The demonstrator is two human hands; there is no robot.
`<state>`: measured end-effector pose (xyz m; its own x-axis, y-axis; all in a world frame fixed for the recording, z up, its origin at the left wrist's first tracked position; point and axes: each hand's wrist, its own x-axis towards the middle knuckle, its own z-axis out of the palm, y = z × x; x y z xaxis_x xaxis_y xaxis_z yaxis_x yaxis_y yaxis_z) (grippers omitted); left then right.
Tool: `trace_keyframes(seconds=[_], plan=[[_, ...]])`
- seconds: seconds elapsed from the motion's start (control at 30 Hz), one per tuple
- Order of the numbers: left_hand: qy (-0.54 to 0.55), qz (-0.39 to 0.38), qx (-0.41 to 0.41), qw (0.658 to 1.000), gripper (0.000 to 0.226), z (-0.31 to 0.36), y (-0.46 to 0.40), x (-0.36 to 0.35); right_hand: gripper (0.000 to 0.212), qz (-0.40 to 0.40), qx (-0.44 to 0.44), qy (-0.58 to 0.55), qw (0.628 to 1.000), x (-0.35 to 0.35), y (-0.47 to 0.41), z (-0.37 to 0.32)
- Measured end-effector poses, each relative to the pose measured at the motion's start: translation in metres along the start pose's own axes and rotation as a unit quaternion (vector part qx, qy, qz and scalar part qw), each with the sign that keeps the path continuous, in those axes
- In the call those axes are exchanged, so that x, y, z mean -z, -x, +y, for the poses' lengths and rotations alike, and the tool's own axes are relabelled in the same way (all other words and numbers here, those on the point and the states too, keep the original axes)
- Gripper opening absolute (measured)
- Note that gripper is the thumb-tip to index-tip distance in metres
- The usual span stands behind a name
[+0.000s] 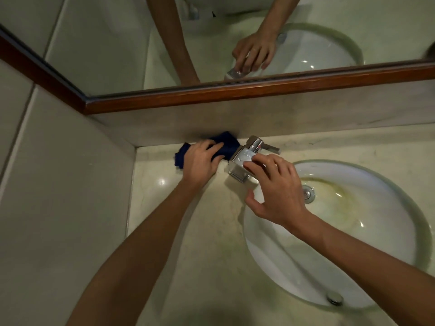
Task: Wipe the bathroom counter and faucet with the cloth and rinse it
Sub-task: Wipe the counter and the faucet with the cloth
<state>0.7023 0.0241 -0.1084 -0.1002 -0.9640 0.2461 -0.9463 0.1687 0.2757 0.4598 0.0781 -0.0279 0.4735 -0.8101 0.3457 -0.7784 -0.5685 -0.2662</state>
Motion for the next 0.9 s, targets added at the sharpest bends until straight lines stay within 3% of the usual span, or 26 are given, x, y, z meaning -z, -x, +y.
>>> trace_keyframes(seconds=[0.13, 0.23, 0.33, 0.53, 0.63, 0.7, 0.8, 0.87, 0.9], plan=[[0.009, -0.060, -0.074, 0.995, 0.033, 0.024, -0.026, 0.004, 0.058, -0.009, 0.005, 0.004, 1.000, 0.001, 0.000, 0.003], [0.036, -0.138, -0.091, 0.986, 0.051, 0.009, -0.027, 0.027, 0.060, -0.032, 0.013, 0.011, 0.999, 0.002, 0.000, 0.005], [0.026, -0.134, -0.054, 0.989, 0.057, -0.012, -0.003, 0.046, 0.059, -0.039, 0.008, 0.013, 0.999, 0.001, 0.001, 0.005], [0.066, -0.093, 0.077, 0.990, 0.029, 0.001, -0.010, 0.031, 0.060, -0.044, -0.005, 0.005, 0.999, -0.001, 0.002, 0.001], [0.096, -0.129, 0.076, 0.984, 0.028, 0.029, -0.046, 0.024, 0.061, -0.055, -0.019, -0.018, 0.998, 0.002, 0.000, -0.001], [0.129, -0.182, 0.052, 0.974, 0.026, 0.048, -0.068, 0.018, 0.054, -0.040, -0.025, -0.091, 0.995, 0.007, -0.001, -0.001], [0.161, -0.227, 0.020, 0.960, 0.025, 0.061, -0.087, 0.018, 0.032, 0.051, -0.132, -0.312, 0.940, 0.020, -0.002, 0.008], [0.178, -0.236, 0.016, 0.955, 0.025, 0.058, -0.083, 0.024, 0.028, 0.159, -0.268, -0.350, 0.884, 0.021, 0.001, 0.028], [0.188, -0.225, 0.018, 0.956, 0.028, 0.055, -0.076, 0.028, 0.029, 0.182, -0.311, -0.322, 0.876, 0.017, 0.003, 0.041]])
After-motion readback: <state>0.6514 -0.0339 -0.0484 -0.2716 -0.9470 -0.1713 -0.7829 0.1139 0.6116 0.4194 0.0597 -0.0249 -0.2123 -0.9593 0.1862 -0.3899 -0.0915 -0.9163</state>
